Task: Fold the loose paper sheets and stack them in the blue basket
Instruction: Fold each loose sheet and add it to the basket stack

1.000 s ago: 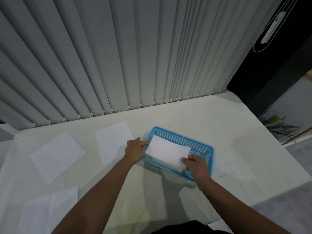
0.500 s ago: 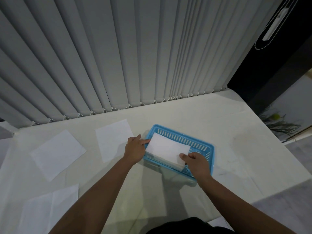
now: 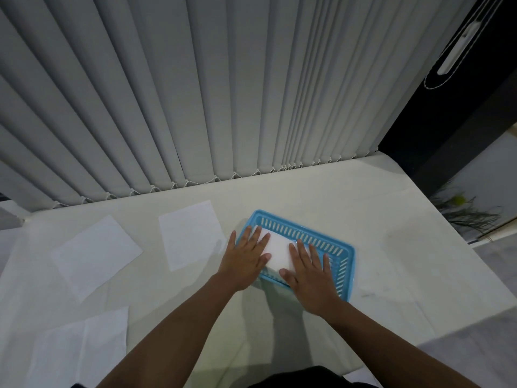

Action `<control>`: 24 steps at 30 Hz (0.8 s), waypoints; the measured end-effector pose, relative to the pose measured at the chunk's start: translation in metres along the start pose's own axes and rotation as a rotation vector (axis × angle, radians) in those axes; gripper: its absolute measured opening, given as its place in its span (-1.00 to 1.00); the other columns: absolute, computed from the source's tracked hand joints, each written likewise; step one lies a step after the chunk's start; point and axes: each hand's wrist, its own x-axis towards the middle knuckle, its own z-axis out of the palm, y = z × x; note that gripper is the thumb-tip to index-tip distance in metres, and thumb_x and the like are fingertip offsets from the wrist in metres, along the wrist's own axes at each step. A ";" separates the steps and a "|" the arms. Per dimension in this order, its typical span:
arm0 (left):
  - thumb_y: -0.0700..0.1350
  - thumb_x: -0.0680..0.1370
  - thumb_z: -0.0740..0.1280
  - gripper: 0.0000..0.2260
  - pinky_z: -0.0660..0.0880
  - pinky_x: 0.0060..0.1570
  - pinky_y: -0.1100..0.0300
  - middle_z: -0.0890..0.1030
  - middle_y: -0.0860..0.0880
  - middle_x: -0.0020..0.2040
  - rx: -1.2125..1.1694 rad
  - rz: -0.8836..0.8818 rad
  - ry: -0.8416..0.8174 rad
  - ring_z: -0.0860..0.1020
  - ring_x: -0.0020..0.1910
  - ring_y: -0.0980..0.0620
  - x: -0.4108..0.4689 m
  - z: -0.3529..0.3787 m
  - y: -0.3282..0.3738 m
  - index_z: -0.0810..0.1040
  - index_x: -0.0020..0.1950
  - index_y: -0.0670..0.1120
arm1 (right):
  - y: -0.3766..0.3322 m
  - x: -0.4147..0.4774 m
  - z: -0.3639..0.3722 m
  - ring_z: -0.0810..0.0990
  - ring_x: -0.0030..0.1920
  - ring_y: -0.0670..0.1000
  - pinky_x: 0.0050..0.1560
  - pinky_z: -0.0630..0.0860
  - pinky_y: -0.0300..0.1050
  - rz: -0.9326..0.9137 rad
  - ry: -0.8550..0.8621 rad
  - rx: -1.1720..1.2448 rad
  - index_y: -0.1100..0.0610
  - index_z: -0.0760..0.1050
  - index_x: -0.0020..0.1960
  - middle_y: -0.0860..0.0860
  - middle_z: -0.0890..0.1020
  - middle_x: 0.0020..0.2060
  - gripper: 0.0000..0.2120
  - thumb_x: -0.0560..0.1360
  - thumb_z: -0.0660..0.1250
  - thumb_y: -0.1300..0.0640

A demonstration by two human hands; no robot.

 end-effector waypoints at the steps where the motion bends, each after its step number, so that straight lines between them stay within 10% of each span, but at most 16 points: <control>1: 0.27 0.44 -0.46 -0.28 -0.32 0.45 -0.10 -0.12 -0.02 0.60 0.017 0.011 0.004 -0.18 0.58 -0.06 0.000 0.002 -0.001 -0.16 0.57 0.05 | 0.002 0.000 0.003 -0.18 0.56 0.14 0.47 -0.26 0.17 -0.001 -0.013 -0.004 0.03 -0.17 0.57 0.03 -0.12 0.58 -0.18 0.42 -0.44 -0.35; 10: 0.32 0.40 -0.50 -0.20 -0.42 0.35 -0.18 -0.11 -0.08 0.60 0.098 -0.049 0.033 -0.16 0.58 -0.12 -0.004 0.003 -0.002 -0.15 0.57 0.01 | 0.005 -0.001 0.006 0.20 0.51 0.20 0.42 0.07 0.26 0.010 -0.030 0.008 0.09 0.13 0.54 0.08 0.21 0.53 -0.20 0.51 -0.28 -0.40; 14: 0.32 0.39 -0.46 -0.22 -0.42 0.39 -0.13 -0.17 -0.03 0.60 0.046 -0.132 0.050 -0.22 0.57 -0.06 -0.010 0.000 -0.001 -0.19 0.56 0.02 | 0.010 -0.003 0.001 -0.06 0.56 0.16 0.47 -0.19 0.19 -0.051 -0.010 0.022 0.06 -0.10 0.57 0.07 -0.03 0.57 -0.10 0.39 -0.41 -0.44; 24: 0.16 0.63 -0.12 -0.46 -0.13 0.54 -0.09 -0.04 -0.04 0.60 -0.179 -0.621 0.107 -0.07 0.59 -0.05 -0.045 -0.011 -0.029 -0.02 0.57 -0.01 | 0.002 0.035 -0.043 -0.04 0.55 0.16 0.50 -0.20 0.14 -0.203 0.053 0.089 0.02 0.02 0.56 0.04 -0.04 0.58 -0.14 0.42 -0.39 -0.41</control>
